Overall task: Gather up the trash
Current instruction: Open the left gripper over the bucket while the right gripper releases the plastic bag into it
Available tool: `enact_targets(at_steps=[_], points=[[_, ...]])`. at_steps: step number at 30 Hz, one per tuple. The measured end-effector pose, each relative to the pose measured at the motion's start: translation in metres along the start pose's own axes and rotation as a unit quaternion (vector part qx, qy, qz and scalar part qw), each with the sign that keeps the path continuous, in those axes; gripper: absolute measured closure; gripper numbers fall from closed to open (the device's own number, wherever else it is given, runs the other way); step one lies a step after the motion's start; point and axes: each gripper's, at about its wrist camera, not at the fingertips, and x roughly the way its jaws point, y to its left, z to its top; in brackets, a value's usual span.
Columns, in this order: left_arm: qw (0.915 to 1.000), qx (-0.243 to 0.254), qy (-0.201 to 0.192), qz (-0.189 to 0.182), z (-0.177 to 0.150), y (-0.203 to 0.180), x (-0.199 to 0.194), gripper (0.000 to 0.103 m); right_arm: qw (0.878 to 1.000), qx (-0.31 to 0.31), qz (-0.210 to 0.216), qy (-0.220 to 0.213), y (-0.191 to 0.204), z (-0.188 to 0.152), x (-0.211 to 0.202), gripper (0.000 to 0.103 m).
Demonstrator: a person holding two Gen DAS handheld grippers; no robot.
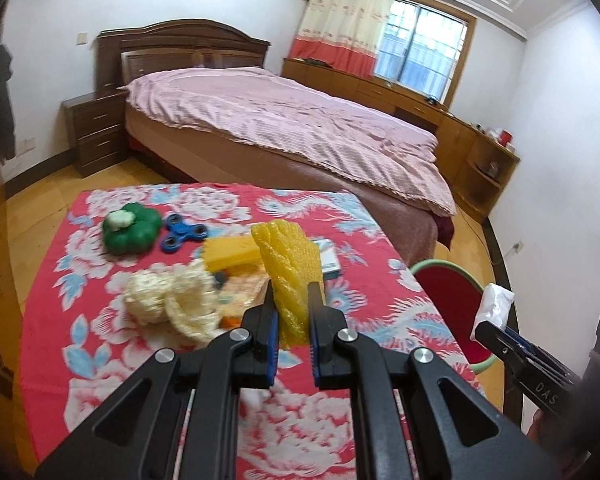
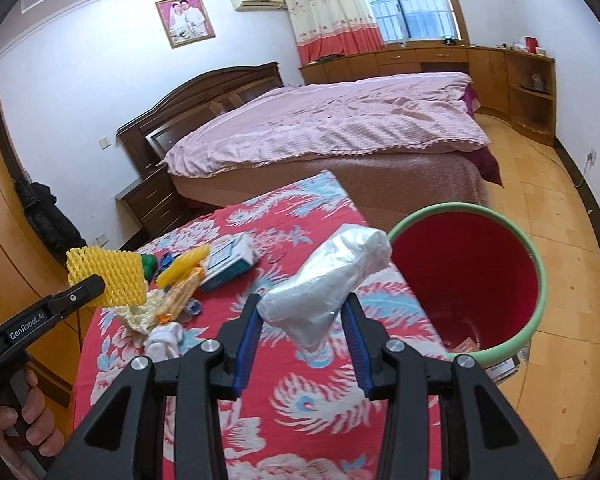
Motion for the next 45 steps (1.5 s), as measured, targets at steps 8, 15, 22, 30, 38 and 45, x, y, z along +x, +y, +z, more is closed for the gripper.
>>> enact_targets(at_steps=[8,15,22,30,38,45], points=[[0.9985,0.04,0.022,-0.032,0.004,-0.045,0.027,0.092,1.0,0.022,-0.022,0.0,-0.033,0.003,-0.001,0.06],[0.9947,0.071,0.044,-0.059,0.005,-0.084,0.054,0.092,0.998,0.046,-0.042,0.004,-0.065,0.004,0.003,0.06],[0.9903,0.102,0.056,-0.076,0.004,-0.12,0.081,0.092,0.996,0.068,-0.058,0.015,-0.095,0.002,0.013,0.059],[0.984,0.121,0.075,-0.107,0.0,-0.152,0.116,0.092,0.992,0.091,-0.083,0.037,-0.128,0.001,0.029,0.059],[0.9764,0.135,0.109,-0.128,-0.006,-0.179,0.154,0.092,0.988,0.099,-0.102,0.054,-0.15,0.002,0.044,0.058],[0.9717,0.138,0.129,-0.142,-0.009,-0.194,0.172,0.076,0.987,0.104,-0.102,0.061,-0.158,0.001,0.051,0.048]])
